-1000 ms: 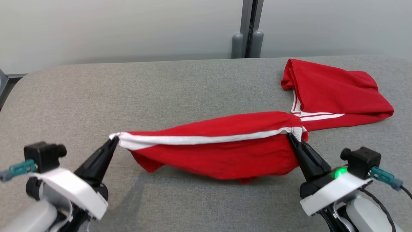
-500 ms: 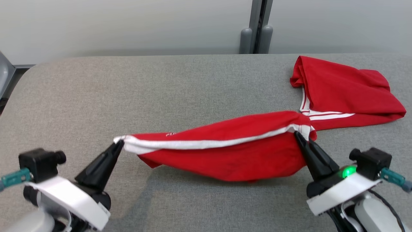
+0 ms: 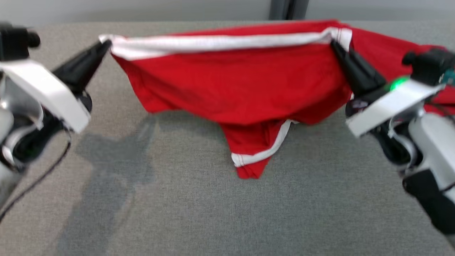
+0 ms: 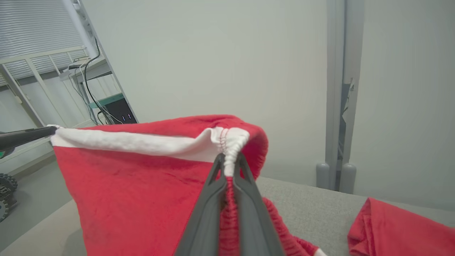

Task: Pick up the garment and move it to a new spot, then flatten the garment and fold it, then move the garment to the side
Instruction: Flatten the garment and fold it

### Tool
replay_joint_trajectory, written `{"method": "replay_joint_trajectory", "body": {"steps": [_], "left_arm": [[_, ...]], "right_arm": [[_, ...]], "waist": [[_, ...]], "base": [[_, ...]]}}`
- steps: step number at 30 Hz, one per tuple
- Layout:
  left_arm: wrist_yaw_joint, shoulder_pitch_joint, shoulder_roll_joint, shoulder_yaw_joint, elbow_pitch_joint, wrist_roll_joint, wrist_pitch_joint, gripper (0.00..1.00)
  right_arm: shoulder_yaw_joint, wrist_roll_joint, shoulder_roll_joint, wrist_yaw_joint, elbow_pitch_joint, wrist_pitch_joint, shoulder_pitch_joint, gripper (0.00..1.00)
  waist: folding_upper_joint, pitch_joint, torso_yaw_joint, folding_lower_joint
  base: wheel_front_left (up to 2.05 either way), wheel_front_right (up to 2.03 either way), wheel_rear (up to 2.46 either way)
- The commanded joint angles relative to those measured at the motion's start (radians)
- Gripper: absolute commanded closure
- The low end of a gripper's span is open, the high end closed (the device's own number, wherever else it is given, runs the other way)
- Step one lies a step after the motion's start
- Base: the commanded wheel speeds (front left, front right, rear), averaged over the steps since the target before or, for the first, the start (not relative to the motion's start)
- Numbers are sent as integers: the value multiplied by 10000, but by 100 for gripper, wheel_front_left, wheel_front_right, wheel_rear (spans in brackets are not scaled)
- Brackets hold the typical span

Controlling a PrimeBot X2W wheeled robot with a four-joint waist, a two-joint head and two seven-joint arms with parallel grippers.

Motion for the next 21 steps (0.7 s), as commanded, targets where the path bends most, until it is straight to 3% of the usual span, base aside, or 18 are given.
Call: {"method": "replay_joint_trajectory", "body": {"steps": [1,6,11,21], "left_arm": [[-263,-739,-229,23,653,85,256,100],[-813,-2874,-984,114,2385,-26,1035,100],[-986,-4727,-1417,216,3638,150,1384,100],[-1060,-8325,-2243,307,5836,1070,-257,100]], "right_arm": [[156,382,-123,7,271,187,-786,100],[641,1453,-188,7,1105,683,-3247,100],[938,2076,-115,7,1743,816,-5227,100],[1355,2536,132,7,3184,-1032,-8908,100]], "waist": [[0,655,-8,0],[0,1745,11,0],[0,2747,140,0],[0,3994,481,0]], "base": [[0,0,0],[0,0,0],[0,0,0],[0,0,0]]}}
